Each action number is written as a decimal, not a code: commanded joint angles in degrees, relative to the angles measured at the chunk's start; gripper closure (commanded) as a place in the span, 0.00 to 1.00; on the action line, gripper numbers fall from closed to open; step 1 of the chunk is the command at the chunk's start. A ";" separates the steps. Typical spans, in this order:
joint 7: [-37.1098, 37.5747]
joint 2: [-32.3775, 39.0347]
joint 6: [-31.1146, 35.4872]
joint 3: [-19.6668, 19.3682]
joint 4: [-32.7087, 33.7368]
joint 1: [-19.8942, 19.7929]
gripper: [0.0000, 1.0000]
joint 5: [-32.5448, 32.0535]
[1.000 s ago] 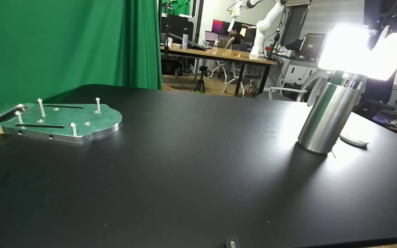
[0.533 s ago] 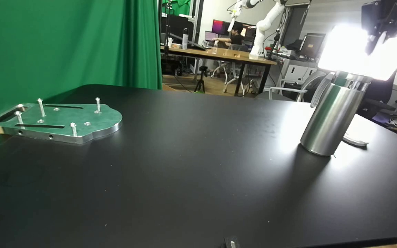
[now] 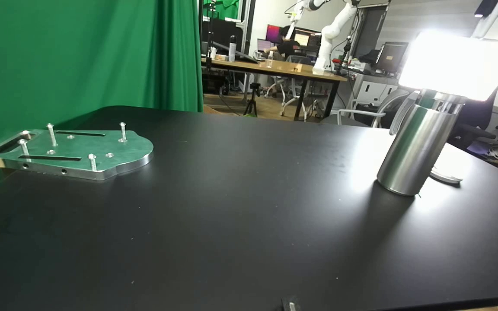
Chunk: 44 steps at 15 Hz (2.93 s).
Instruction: Move the brush inside the flask up and down
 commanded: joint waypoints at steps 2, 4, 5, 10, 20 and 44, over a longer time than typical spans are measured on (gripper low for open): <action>1.52 -6.24 -2.60 0.36 0.17 0.71 0.96 -0.37; 1.55 -7.13 -2.28 0.35 -0.02 0.86 0.96 -0.55; 1.75 -6.95 -1.64 0.31 -0.19 0.84 0.96 -0.71; 1.43 -3.35 0.51 -0.03 -1.73 0.87 0.96 -0.66; 1.74 7.90 3.66 0.22 -2.22 0.14 0.96 -0.86; 1.68 -3.83 1.49 0.05 -1.97 0.62 0.96 -1.23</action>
